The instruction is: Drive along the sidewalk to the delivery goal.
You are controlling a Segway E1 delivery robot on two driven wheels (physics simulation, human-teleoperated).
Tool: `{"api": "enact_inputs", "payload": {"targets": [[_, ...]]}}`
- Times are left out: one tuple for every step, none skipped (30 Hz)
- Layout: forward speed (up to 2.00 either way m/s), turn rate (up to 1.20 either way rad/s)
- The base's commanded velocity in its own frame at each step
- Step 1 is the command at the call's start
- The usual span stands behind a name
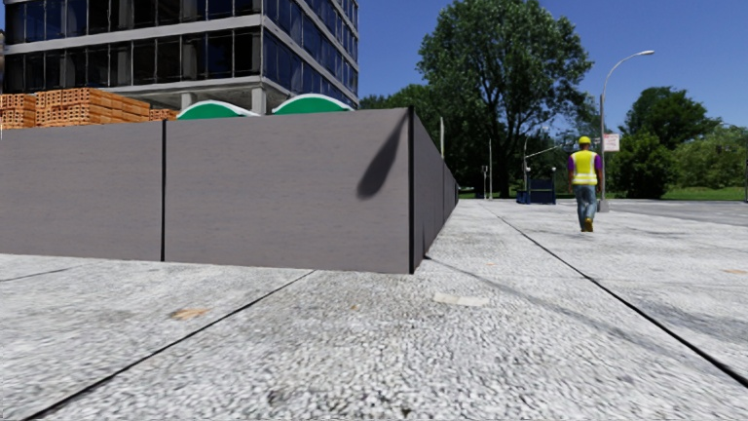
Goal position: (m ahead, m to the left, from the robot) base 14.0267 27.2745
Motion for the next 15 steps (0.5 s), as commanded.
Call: {"api": "enact_inputs", "payload": {"targets": [[1.28,0.49],[1.28,0.52],[1.28,0.52],[1.28,0.53],[1.28,0.54],[1.28,0.54],[1.28,0.54],[1.28,0.54],[1.28,0.54],[1.28,0.58],[1.28,0.58],[1.28,0.58],[1.28,0.58],[1.28,0.58],[1.28,0.58]]}}
